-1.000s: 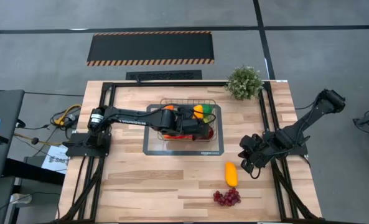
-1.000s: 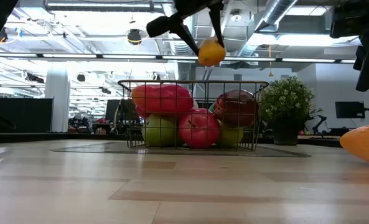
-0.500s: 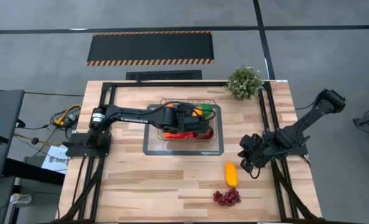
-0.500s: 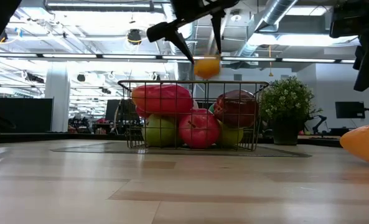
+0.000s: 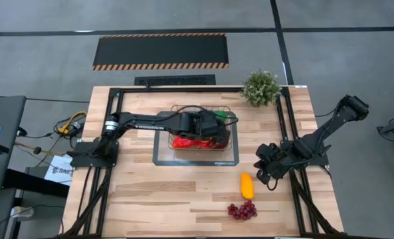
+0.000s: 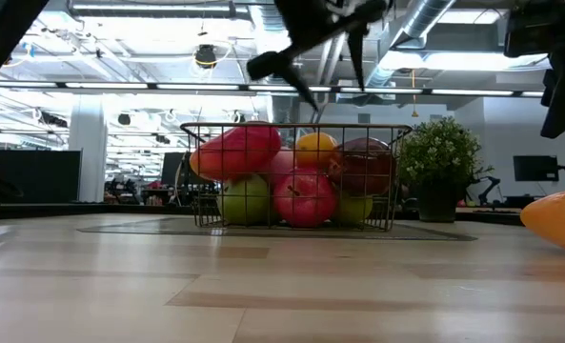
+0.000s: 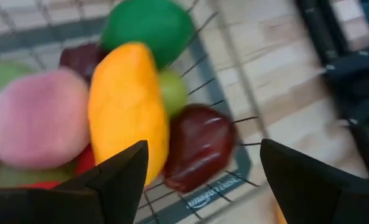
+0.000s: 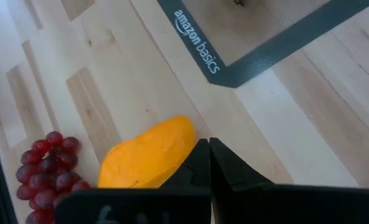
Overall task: Build produce basket
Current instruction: Put the yellow mango into the bin
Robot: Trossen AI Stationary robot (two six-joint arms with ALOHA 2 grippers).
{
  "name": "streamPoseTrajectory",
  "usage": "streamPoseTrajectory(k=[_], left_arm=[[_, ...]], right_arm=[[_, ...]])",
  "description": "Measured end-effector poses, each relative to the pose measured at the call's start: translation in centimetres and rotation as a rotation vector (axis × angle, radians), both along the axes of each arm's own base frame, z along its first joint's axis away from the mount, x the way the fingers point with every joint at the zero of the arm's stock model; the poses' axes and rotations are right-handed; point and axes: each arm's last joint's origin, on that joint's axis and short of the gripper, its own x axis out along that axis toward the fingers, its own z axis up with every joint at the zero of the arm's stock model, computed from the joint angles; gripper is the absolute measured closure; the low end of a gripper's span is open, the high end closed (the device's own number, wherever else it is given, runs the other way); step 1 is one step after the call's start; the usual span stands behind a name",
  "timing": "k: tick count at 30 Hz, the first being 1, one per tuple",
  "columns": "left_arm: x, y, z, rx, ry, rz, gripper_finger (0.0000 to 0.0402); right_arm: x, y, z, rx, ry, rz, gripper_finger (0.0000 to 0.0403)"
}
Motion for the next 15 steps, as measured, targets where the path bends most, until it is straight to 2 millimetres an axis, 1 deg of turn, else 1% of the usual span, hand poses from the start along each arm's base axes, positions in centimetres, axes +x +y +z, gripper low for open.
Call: streamPoseTrajectory(k=[4,7,10,12,14,15], left_arm=[[0.1,-0.4,2.8,0.038,-0.067,-0.071,0.0109],[0.4,-1.5,4.3,0.047,-0.131,-0.146,0.0109],[1.0,-3.4,4.9,0.038,-0.214,-0.260,0.0109],[1.4,-4.7,5.0,0.046,-0.253,-0.313,0.0109],[1.9,-6.0,4.5,0.059,-0.272,-0.354,0.0109],[2.2,-6.5,3.9,0.059,-0.256,-0.365,0.0109]], right_arm=[[-0.1,0.0,-0.1,0.032,0.013,-0.046,0.0396],[-0.3,0.2,-0.1,0.082,0.037,-0.066,0.0396],[-0.6,0.6,-0.2,0.140,0.061,-0.082,0.0396],[-0.9,0.9,-0.2,0.179,0.074,-0.125,0.0396],[-1.3,1.2,-0.3,0.211,0.090,-0.167,0.0396],[-1.5,1.5,-0.3,0.225,0.093,-0.172,0.0396]])
